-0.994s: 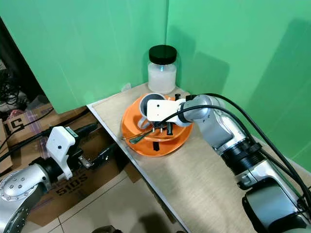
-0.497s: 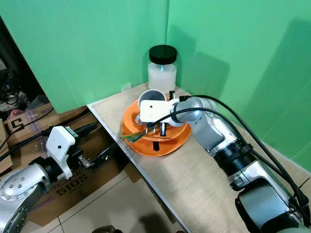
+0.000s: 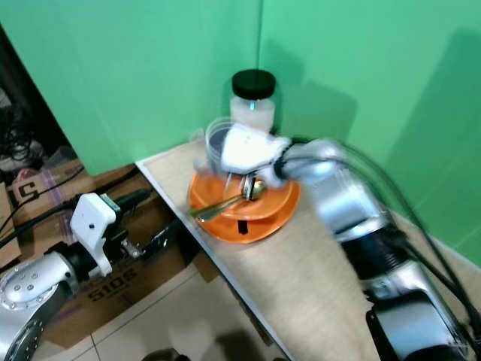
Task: Setting the table
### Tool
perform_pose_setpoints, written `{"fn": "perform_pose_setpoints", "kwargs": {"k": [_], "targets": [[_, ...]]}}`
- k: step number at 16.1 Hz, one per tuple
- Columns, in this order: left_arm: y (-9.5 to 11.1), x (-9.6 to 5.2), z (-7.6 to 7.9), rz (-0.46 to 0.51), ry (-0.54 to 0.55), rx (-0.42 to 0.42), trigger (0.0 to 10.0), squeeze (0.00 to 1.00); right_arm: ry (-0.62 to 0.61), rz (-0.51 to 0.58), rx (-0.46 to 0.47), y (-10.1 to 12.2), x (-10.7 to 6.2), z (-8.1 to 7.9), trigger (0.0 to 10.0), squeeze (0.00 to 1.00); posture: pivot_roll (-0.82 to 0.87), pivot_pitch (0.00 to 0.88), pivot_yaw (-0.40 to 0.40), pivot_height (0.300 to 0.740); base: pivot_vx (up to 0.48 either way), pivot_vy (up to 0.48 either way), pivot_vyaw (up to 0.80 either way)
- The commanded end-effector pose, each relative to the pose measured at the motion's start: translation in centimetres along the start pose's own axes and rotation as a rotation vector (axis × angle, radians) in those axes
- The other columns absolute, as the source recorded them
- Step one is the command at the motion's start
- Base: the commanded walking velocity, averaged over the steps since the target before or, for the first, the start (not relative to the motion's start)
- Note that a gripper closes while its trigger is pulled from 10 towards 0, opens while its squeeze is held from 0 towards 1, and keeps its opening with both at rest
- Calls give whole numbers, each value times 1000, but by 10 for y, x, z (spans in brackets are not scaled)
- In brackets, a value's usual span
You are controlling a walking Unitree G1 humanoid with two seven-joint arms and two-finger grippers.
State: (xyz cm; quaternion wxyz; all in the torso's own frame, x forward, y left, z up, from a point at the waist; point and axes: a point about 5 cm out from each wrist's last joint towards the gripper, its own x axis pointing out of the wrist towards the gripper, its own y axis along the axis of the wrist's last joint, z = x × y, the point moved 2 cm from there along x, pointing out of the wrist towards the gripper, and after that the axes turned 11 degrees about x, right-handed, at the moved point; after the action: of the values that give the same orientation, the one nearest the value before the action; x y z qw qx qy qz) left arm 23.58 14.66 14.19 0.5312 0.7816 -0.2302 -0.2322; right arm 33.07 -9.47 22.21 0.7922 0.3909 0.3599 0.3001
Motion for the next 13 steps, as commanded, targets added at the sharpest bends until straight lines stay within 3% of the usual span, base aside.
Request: {"fn": "perform_pose_setpoints", "kwargs": {"k": [1,2,4,7,8,10,13], "targets": [[7,0,-1,28,13,-4,10000,0,-26,78,46,11,-15,4,0,0,36,4,49,740,0,0,0],[12,4,2,54,11,-20,10000,0,-65,165,110,18,-34,-1,0,0,27,4,51,740,0,0,0],[17,7,3,76,20,-24,10000,0,-106,226,175,19,-46,-6,0,0,18,0,51,740,0,0,0],[23,15,1,88,89,-9,10000,0,-293,337,346,16,-65,-9,0,0,7,0,49,740,0,0,0],[20,21,-4,58,182,3,10000,0,-455,331,421,5,-75,-16,10000,0,-6,0,56,740,0,0,0],[25,25,-8,68,306,21,10000,0,-655,343,565,-15,-85,-34,10000,0,-18,0,52,740,0,0,0],[24,25,-6,58,371,0,10000,0,-695,310,637,-28,-70,-55,10000,0,-16,5,45,740,0,0,-733]]}}
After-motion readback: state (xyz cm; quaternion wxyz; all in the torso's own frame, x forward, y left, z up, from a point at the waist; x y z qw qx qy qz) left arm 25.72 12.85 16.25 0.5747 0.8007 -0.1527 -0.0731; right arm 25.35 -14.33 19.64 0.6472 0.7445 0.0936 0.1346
